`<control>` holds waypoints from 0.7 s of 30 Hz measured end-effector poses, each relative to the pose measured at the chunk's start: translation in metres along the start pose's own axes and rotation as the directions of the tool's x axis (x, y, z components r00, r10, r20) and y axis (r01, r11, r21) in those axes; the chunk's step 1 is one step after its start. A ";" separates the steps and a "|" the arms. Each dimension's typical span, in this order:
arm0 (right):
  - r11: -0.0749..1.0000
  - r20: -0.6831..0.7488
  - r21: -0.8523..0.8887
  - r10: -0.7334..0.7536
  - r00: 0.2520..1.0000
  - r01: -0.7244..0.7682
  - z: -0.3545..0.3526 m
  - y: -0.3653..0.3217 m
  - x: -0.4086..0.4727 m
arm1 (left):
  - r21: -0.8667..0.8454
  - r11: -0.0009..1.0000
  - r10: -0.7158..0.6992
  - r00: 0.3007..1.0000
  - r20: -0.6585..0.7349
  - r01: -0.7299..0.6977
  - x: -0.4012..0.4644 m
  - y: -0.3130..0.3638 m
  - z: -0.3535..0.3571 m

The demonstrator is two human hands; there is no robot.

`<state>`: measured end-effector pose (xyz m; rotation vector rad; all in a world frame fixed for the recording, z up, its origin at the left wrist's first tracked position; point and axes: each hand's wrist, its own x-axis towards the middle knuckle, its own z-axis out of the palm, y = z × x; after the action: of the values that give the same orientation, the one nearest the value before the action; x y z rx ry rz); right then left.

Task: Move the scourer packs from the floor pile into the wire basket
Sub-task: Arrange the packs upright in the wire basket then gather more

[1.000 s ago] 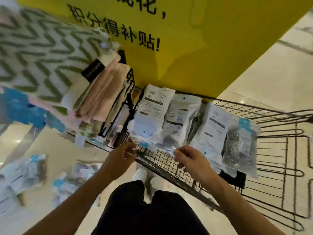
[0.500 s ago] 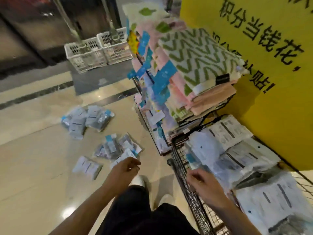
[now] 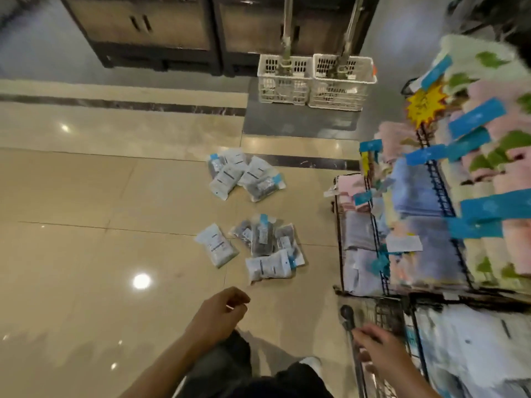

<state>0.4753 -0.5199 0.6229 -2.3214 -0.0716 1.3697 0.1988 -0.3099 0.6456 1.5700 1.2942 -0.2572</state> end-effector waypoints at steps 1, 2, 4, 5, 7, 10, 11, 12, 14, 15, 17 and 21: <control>1.000 -0.003 -0.011 0.021 1.000 -0.021 0.009 -0.010 0.003 | -0.017 1.000 -0.015 1.000 -0.004 0.015 0.003 -0.009 -0.013; 0.999 -0.011 -0.025 0.040 0.999 -0.040 0.019 -0.019 0.005 | -0.032 0.999 -0.024 1.000 -0.005 0.023 0.006 -0.018 -0.026; 0.997 -0.009 -0.052 0.054 0.999 -0.054 0.042 -0.041 0.008 | -0.058 0.998 -0.022 1.000 -0.010 0.022 0.014 -0.034 -0.053; 0.997 -0.004 -0.058 0.054 0.999 -0.054 0.053 -0.053 0.010 | -0.062 0.998 -0.015 1.000 -0.012 0.015 0.020 -0.040 -0.066; 0.995 -0.020 -0.087 0.050 0.999 -0.051 0.076 -0.075 0.021 | -0.051 0.999 0.002 1.000 -0.026 -0.003 0.030 -0.055 -0.090; 0.990 -0.017 -0.140 -0.002 1.000 0.000 0.110 -0.111 0.027 | -0.078 0.997 -0.017 0.998 -0.068 0.011 0.043 -0.073 -0.123; 0.986 0.005 -0.165 -0.024 1.000 0.025 0.122 -0.125 0.028 | -0.089 0.996 -0.031 0.996 -0.080 0.023 0.047 -0.078 -0.133; 0.981 0.032 -0.187 -0.047 0.998 0.052 0.134 -0.140 0.030 | -0.097 0.995 -0.047 0.995 -0.087 0.039 0.053 -0.083 -0.142; 0.969 0.080 -0.216 -0.105 0.991 0.120 0.158 -0.171 0.034 | -0.108 0.992 -0.079 0.992 -0.100 0.068 0.066 -0.095 -0.158; 0.963 0.105 -0.224 -0.131 0.986 0.152 0.170 -0.185 0.036 | -0.117 0.989 -0.098 0.990 -0.103 0.086 0.072 -0.101 -0.165; 0.950 0.151 -0.237 -0.168 0.974 0.201 0.194 -0.212 0.041 | -0.141 0.982 -0.144 0.983 -0.115 0.128 0.087 -0.112 -0.178; 0.935 0.247 -0.241 -0.201 0.948 0.261 0.235 -0.264 0.051 | -0.174 0.960 -0.240 0.965 -0.106 0.219 0.114 -0.127 -0.202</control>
<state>0.3492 -0.1870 0.5891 -2.2707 -0.6199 1.5646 0.0558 -0.0969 0.5827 1.3164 1.5603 -0.1951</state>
